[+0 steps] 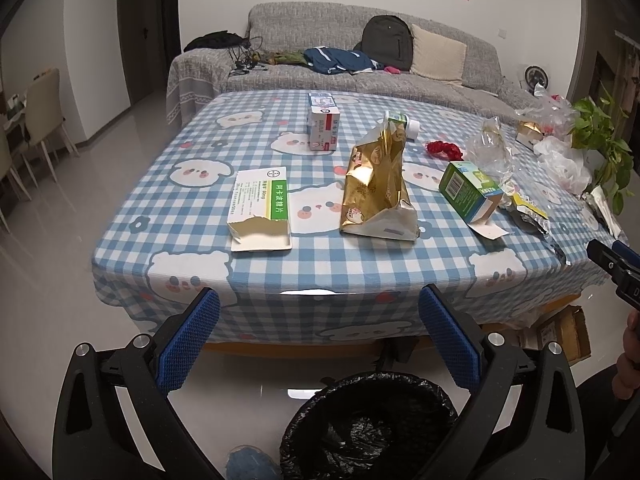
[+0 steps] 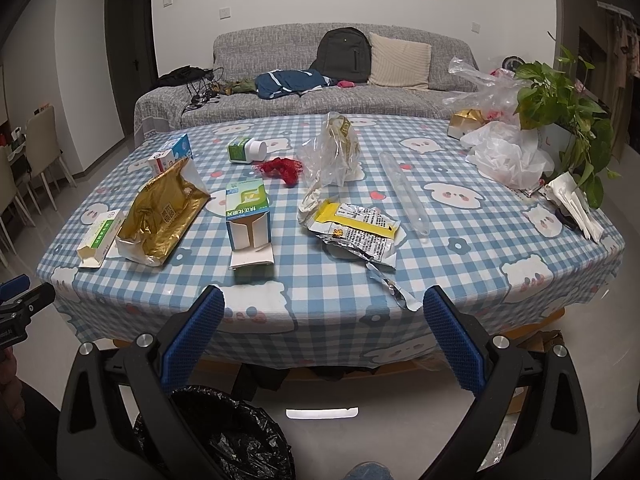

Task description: Collect trash

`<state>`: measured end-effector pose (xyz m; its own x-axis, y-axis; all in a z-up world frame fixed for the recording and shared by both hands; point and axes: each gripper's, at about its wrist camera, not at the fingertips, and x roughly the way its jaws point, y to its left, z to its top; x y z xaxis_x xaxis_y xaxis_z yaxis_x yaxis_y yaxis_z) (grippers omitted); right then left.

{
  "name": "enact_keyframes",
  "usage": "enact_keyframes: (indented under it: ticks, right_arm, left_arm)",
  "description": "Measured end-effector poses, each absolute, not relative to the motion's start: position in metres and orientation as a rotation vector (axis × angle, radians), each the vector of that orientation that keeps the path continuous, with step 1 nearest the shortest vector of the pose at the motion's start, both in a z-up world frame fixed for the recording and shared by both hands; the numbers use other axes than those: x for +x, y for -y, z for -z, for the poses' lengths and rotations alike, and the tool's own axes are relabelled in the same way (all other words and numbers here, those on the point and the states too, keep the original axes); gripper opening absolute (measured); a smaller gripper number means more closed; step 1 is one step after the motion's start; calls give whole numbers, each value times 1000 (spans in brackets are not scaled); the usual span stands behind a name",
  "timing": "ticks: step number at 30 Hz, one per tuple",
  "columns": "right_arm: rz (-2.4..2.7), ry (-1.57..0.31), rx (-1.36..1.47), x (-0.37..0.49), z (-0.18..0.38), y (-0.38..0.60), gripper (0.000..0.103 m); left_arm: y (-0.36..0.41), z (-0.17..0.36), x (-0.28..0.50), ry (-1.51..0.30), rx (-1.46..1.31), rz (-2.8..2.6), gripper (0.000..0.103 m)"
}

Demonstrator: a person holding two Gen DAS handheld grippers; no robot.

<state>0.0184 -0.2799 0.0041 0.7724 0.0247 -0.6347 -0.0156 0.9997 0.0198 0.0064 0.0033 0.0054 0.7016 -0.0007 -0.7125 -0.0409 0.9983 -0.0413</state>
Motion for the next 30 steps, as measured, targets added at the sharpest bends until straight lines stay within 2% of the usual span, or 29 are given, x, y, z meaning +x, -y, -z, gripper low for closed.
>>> enact_keyframes:
  ticks: [14,30]
  right_arm:
    - [-83,-679,-15,74,-17,241,96]
    - [-116,-780,-60,157,21,204,93]
  left_arm:
    - [-33,-10,61,-831,-74,-62,97]
    - [-65,15,136,-911,-79,-110,94]
